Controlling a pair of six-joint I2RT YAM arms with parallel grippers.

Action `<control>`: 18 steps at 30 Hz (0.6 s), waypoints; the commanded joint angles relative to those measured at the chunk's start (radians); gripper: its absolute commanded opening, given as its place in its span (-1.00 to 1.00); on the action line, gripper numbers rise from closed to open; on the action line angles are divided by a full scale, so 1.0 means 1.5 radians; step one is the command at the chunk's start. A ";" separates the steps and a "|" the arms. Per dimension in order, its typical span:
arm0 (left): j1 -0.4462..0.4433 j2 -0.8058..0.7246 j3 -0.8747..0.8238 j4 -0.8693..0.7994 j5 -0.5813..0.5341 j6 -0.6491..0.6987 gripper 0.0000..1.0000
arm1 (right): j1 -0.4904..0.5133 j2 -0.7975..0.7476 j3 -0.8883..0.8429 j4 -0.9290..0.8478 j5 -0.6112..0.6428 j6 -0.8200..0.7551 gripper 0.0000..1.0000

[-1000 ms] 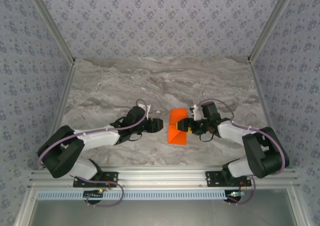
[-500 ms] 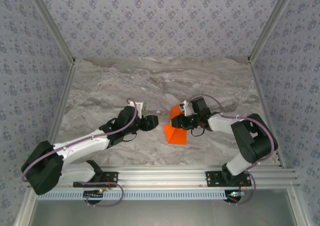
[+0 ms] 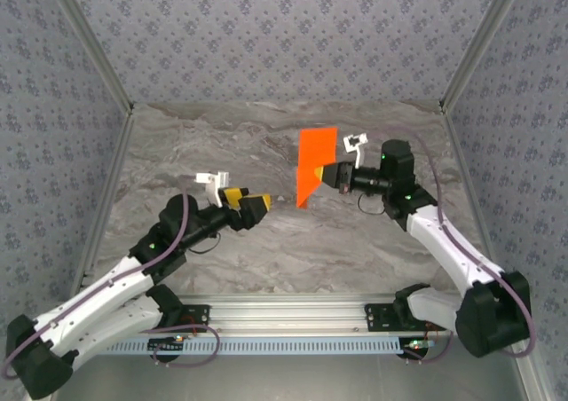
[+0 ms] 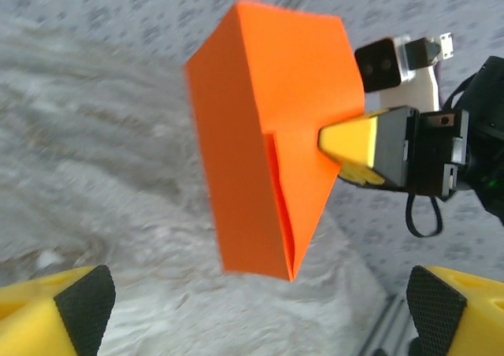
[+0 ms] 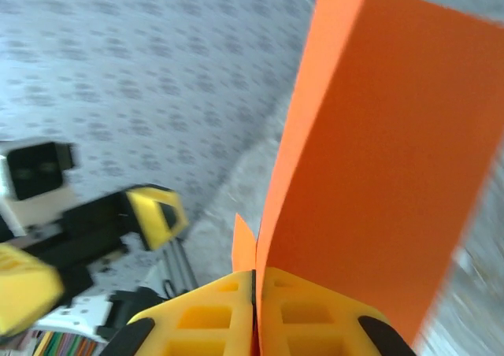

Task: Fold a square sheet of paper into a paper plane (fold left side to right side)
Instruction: Turn over the paper at the center of the table.

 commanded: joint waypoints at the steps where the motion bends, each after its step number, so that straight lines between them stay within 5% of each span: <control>1: 0.005 0.008 0.056 0.067 0.111 -0.002 0.96 | 0.027 -0.022 0.064 -0.007 -0.054 0.011 -0.85; 11: 0.003 0.098 0.111 0.210 0.248 -0.046 0.92 | 0.149 -0.016 0.166 0.002 -0.042 0.023 -0.83; 18: -0.009 0.117 0.115 0.281 0.284 -0.070 0.46 | 0.174 0.000 0.155 0.087 -0.048 0.098 -0.82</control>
